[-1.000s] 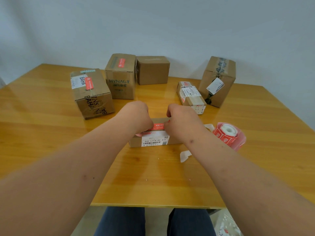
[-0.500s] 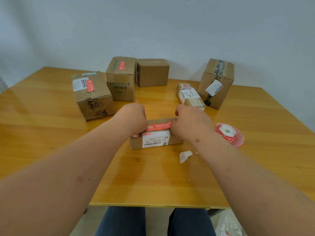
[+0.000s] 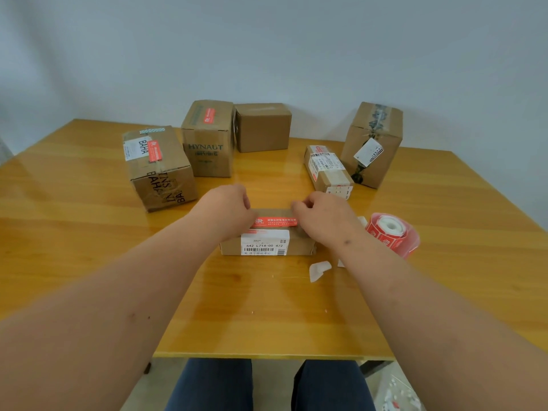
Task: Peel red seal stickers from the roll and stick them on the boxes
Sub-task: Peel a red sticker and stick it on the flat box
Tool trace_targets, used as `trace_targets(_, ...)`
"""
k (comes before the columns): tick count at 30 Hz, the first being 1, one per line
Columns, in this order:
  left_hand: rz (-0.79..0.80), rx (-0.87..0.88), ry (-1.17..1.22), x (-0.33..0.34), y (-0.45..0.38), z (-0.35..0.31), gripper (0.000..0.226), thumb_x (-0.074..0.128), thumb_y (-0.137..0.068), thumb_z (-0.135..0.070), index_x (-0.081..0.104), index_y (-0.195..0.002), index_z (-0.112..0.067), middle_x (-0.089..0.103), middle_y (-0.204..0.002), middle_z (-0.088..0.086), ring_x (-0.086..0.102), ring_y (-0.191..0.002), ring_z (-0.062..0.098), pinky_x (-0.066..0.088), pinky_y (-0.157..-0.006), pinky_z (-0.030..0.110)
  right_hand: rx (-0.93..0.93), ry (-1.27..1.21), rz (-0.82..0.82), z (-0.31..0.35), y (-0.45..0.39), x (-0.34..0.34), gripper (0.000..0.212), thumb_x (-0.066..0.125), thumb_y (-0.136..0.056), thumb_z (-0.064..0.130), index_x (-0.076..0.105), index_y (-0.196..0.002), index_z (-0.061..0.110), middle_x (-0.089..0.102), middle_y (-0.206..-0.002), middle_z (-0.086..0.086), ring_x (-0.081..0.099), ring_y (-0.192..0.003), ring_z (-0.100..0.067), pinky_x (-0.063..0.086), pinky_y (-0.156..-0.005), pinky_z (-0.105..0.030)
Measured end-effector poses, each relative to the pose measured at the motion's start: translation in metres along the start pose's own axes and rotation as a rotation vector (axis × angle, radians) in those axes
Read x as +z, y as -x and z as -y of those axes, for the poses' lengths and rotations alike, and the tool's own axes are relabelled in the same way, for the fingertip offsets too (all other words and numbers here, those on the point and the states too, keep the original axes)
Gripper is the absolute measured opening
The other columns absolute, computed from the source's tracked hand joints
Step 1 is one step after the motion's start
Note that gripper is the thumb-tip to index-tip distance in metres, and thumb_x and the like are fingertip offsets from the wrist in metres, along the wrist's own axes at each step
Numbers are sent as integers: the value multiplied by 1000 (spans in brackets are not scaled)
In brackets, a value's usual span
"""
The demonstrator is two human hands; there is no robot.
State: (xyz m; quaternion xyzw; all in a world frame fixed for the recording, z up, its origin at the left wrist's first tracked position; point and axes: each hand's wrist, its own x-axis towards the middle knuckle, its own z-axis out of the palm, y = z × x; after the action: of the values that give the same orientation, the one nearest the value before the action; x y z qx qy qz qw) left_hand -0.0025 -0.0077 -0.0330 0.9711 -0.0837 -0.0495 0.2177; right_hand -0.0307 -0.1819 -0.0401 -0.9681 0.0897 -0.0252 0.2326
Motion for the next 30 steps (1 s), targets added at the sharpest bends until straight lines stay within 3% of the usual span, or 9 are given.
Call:
trace_targets(3,-2,-14,26,-3,2,-1,4,60,-91,-21,59,-94,-21,64,-100,1,60,-94,19,56,-79,34,-14,61,37,-1,0,-2,34,48,-93,33,59,-121,17,62,-114,-2,56,-105,-19,45,-78,-29)
trace_targets(5,9,-31,53,-4,3,-2,4,60,-91,-18,59,-94,-20,64,-101,2,60,-95,19,57,-82,36,-13,53,31,-3,1,-3,36,48,-93,30,57,-125,17,61,-120,-3,55,-109,-20,44,-82,-29)
trace_targets(10,59,-44,127,-6,5,-2,14,68,-85,-22,60,-96,-19,64,-95,1,62,-92,19,58,-82,38,-39,-28,100,-6,4,-4,45,57,-88,37,54,-130,20,58,-121,2,52,-105,-14,44,-80,-26)
trace_targets(14,95,-78,224,-9,7,0,15,68,-84,-12,61,-96,-18,64,-99,3,63,-95,21,58,-83,41,-27,-74,121,-10,4,-6,47,60,-87,34,53,-132,21,59,-121,3,53,-103,-11,47,-82,-27)
trace_targets(17,76,-62,188,-6,9,-2,20,73,-81,-19,60,-96,-18,63,-96,2,61,-93,20,58,-83,40,-24,-98,123,-8,7,-4,51,62,-85,41,51,-132,21,56,-122,2,52,-103,-13,47,-81,-27)
trace_targets(21,62,-92,279,-5,6,3,14,62,-85,-7,59,-91,-20,63,-100,5,63,-96,24,59,-81,42,-22,-92,126,-8,7,-7,49,61,-87,32,51,-134,23,55,-129,2,52,-108,-13,49,-88,-30)
trace_targets(24,45,-87,350,-5,6,10,8,64,-85,-19,60,-92,-23,61,-105,4,61,-96,23,58,-84,44,-29,-108,162,-11,9,-7,55,60,-87,39,47,-137,22,52,-132,2,51,-111,-14,48,-88,-29)
trace_targets(27,116,-15,67,-3,11,13,52,80,-70,-48,58,-112,-26,48,-122,-2,44,-116,24,45,-99,45,-64,-68,296,-12,13,-8,76,67,-81,50,37,-144,21,45,-138,0,48,-118,-16,45,-94,-32)
trace_targets(30,184,67,-154,-6,14,12,80,86,-63,-43,44,-130,-32,41,-135,-4,36,-126,25,39,-105,48,-80,24,426,-12,15,-11,106,78,-68,53,19,-151,23,24,-150,4,32,-135,-18,34,-108,-35)
